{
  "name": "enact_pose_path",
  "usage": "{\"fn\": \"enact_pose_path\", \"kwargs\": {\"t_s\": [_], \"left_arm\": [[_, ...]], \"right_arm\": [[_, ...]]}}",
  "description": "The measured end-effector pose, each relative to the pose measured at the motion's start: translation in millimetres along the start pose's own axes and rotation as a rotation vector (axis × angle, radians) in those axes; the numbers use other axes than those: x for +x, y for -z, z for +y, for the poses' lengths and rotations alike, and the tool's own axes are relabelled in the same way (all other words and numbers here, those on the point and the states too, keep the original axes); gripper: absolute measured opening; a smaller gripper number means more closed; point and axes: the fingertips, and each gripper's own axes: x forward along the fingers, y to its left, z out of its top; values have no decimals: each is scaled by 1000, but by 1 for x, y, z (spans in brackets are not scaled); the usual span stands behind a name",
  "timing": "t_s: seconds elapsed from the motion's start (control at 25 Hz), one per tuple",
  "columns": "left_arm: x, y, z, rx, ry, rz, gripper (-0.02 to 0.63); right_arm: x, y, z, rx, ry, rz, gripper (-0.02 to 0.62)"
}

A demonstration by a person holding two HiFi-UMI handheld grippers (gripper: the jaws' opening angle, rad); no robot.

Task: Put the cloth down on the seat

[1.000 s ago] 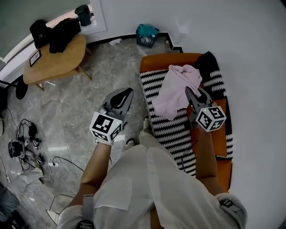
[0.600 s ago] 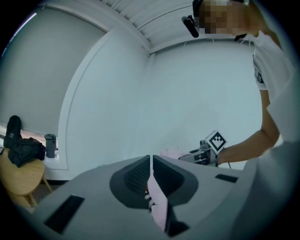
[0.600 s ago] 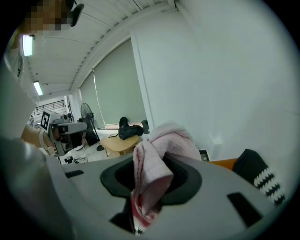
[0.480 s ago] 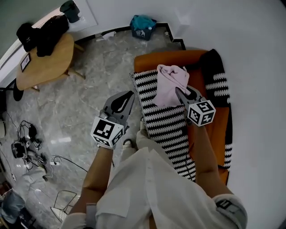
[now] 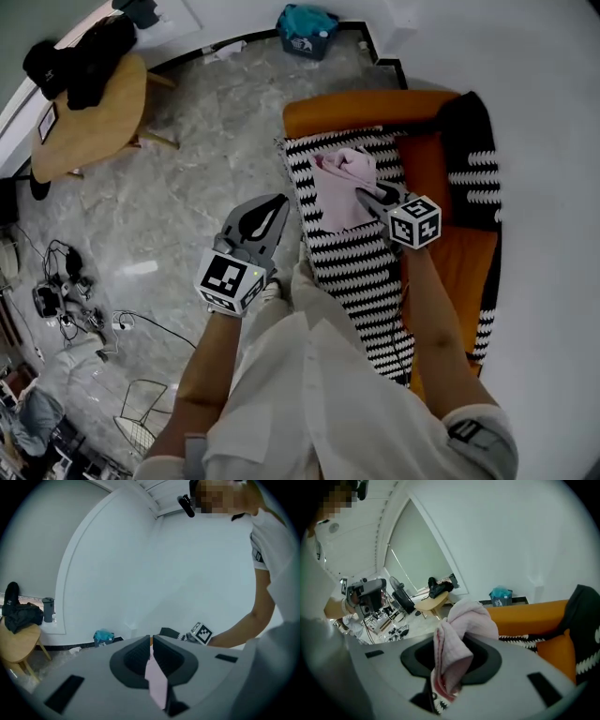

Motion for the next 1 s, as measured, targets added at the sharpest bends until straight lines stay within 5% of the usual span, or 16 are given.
{"fn": "enact_pose_path", "kwargs": {"t_s": [0.32,0.76,1.0], "left_arm": [[53,28,11,-29,18,51,31],[79,56,2,-63,42,116,31],[84,59,-5,-63,55,126,31]], "right_arm": [[39,13,-53,-58,100,110,124],[50,41,-120,59,223,227,134],[32,55,-139,41,325,307,200]]}}
